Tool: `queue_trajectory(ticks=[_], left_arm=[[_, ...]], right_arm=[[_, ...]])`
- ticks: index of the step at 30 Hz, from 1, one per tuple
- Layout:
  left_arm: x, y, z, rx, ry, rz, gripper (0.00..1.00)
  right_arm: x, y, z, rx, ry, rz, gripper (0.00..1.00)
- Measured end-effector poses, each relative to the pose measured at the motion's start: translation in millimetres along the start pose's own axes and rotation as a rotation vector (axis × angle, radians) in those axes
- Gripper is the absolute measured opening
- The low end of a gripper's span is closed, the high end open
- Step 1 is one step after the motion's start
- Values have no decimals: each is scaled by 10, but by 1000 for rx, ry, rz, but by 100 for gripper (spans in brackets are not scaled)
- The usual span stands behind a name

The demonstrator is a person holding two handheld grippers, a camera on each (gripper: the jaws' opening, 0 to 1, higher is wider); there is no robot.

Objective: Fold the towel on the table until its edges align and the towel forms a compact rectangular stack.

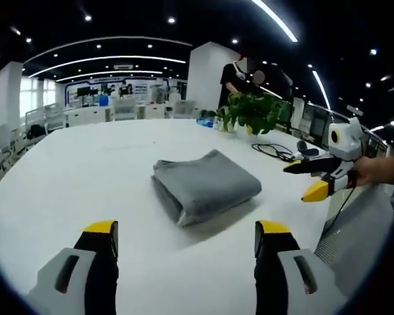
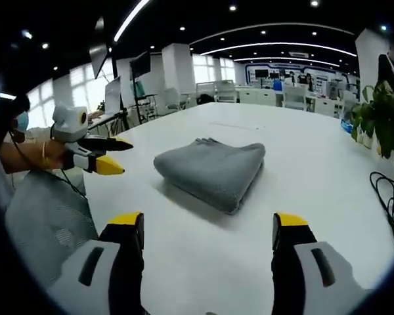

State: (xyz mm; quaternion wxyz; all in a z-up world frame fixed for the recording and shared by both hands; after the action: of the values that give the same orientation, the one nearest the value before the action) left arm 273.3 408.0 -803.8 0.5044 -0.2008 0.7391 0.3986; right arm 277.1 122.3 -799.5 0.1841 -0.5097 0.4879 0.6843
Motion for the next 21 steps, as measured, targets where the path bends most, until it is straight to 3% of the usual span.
queue_trajectory(ticks=[2,5,21], left_arm=[[45,-7,34,-17,7,8,92],[72,-29,60,-12,42,5,96],[128,-123,13,14,-5,68,96]], right_arm=[[16,0,23,-1,-14,27,78],[-7,-7,18,5,-24,11,79],[98,-108,-27,-8,-8,56,79]])
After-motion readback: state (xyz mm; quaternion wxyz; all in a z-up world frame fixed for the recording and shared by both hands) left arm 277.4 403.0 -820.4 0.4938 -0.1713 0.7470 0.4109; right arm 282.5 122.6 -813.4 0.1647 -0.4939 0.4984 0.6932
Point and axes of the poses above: the point that each gripper's makers call its tool centre point, and the gripper's own axes: y roughly backward along the fingers, z roughly to its left, x roughly out of its underside, the point moved 8 cm from there along y, roughly backward along the fingers, and after that the axes turned 12 degrees about x, right-handed, at the moved point
